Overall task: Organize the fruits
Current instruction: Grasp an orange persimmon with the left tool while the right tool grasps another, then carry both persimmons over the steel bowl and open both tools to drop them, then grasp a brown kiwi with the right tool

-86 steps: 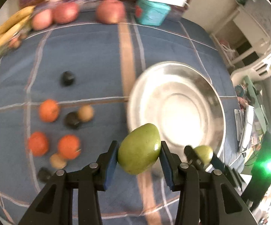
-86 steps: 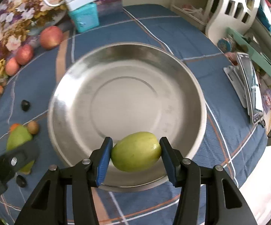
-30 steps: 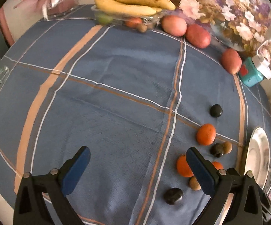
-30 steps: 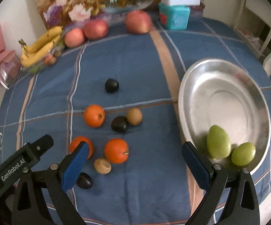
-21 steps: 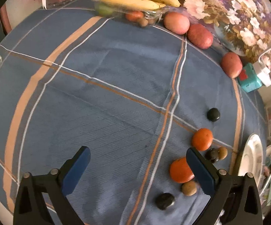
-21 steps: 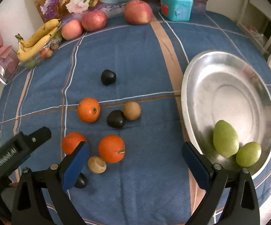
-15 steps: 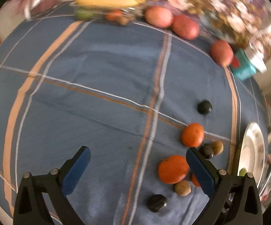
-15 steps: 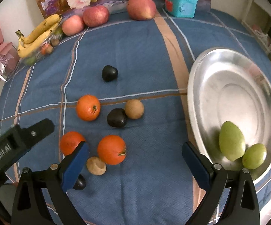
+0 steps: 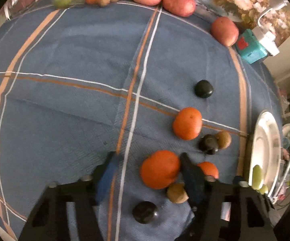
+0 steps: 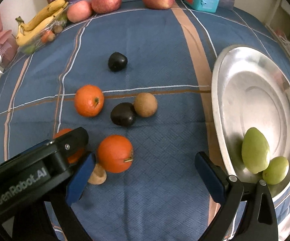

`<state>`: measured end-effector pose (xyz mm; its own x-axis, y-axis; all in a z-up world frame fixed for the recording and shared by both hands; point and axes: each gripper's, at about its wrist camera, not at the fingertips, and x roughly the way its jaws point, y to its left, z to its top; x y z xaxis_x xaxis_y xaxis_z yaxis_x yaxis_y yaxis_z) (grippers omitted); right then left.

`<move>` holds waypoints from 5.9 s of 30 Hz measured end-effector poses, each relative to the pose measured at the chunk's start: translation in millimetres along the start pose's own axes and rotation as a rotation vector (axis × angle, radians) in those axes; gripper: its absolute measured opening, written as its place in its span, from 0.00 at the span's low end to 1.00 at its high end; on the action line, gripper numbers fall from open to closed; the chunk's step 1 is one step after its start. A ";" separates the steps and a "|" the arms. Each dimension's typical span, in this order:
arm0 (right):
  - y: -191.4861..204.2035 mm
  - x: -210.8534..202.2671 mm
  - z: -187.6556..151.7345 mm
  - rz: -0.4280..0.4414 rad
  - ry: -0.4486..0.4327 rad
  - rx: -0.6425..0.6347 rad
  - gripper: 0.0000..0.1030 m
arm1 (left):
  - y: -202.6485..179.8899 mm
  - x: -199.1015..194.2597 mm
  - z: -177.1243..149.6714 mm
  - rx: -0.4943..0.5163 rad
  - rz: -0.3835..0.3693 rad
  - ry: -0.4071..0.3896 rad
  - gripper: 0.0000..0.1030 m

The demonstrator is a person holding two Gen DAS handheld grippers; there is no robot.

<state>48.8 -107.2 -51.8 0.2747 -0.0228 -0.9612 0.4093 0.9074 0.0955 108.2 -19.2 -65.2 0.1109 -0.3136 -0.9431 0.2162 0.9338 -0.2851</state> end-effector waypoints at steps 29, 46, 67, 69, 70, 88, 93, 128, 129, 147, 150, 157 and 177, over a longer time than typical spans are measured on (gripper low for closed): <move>-56.1 -82.7 6.6 0.048 -0.212 0.162 0.33 | 28.3 -51.6 -5.0 -0.144 -0.139 -0.108 0.38; -220.3 -97.2 -24.0 -0.149 -0.237 0.559 0.33 | -137.0 -41.8 -44.0 0.307 -0.262 -0.107 0.38; -222.6 -82.6 -21.1 -0.158 -0.205 0.544 0.34 | -175.6 -9.8 -37.2 0.407 -0.197 -0.099 0.40; -222.7 -82.4 -21.8 -0.161 -0.205 0.549 0.34 | -175.0 -9.4 -36.7 0.405 -0.196 -0.094 0.40; -223.0 -81.9 -22.0 -0.160 -0.203 0.552 0.34 | -174.2 -9.1 -36.3 0.402 -0.194 -0.092 0.43; -220.1 -83.2 -21.7 -0.216 -0.231 0.522 0.96 | -144.5 -27.4 -23.5 0.347 -0.070 -0.159 1.00; -215.6 -83.4 -21.7 -0.219 -0.232 0.497 0.97 | -126.7 -30.0 -19.7 0.331 -0.007 -0.174 1.00; -43.2 -67.8 -29.9 0.020 -0.158 0.102 0.97 | 59.4 -84.7 -34.0 -0.097 0.026 -0.172 1.00; -36.5 -62.0 -32.9 0.040 -0.132 0.096 0.97 | 64.7 -81.3 -36.6 -0.113 0.036 -0.161 1.00; 11.4 -21.0 -32.1 0.017 -0.020 -0.046 0.93 | 91.4 -56.9 -46.5 -0.186 0.052 -0.104 1.00; 14.7 -20.1 -31.4 0.019 -0.020 -0.066 0.70 | 90.0 -51.1 -46.0 -0.206 -0.016 -0.079 1.00; 21.7 -13.5 -30.1 0.046 -0.002 -0.087 0.54 | 83.9 -46.7 -47.5 -0.185 -0.061 -0.042 1.00; 30.5 -14.9 -32.0 0.127 0.024 -0.112 0.26 | 91.1 -39.2 -50.7 -0.251 -0.126 -0.002 1.00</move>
<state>29.3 -65.8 -42.8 0.2963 0.1035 -0.9495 0.2726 0.9436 0.1880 74.3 86.9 -62.8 0.1004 -0.4300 -0.8972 -0.0188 0.9008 -0.4338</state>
